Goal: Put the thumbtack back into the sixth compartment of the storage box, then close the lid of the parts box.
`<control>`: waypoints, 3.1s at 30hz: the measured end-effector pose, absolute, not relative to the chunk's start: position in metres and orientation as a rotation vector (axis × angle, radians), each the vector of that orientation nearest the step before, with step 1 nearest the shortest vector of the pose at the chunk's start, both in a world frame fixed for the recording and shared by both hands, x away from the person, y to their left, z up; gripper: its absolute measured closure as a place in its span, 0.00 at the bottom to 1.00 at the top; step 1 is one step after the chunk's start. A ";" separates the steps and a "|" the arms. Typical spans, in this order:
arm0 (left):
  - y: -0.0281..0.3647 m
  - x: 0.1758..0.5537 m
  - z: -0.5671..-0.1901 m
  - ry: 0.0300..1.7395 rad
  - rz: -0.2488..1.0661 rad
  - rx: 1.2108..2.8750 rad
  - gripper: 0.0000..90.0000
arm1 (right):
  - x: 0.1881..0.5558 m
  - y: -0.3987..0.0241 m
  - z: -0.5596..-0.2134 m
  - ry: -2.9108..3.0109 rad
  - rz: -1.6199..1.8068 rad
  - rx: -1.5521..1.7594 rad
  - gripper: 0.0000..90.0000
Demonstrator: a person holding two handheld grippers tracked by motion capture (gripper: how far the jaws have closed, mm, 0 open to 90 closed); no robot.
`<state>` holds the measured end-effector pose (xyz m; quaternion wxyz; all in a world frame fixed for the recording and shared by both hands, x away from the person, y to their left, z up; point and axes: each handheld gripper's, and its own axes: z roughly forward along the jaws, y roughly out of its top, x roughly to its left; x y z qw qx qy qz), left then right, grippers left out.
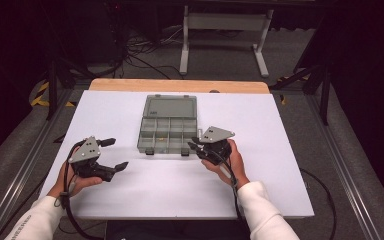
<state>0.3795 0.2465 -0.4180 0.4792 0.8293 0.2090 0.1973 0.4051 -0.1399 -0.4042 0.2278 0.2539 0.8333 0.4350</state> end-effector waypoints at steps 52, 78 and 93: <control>0.246 0.437 -0.420 0.630 0.529 2.030 0.17 | 0.434 -0.184 -0.412 2.126 1.127 0.950 0.31; 0.220 0.511 -0.421 0.775 0.508 2.153 0.82 | 0.496 -0.192 -0.416 2.251 1.033 1.059 0.92; 0.203 0.535 -0.427 0.829 0.490 2.238 1.00 | 0.514 -0.189 -0.423 2.295 0.923 1.074 1.00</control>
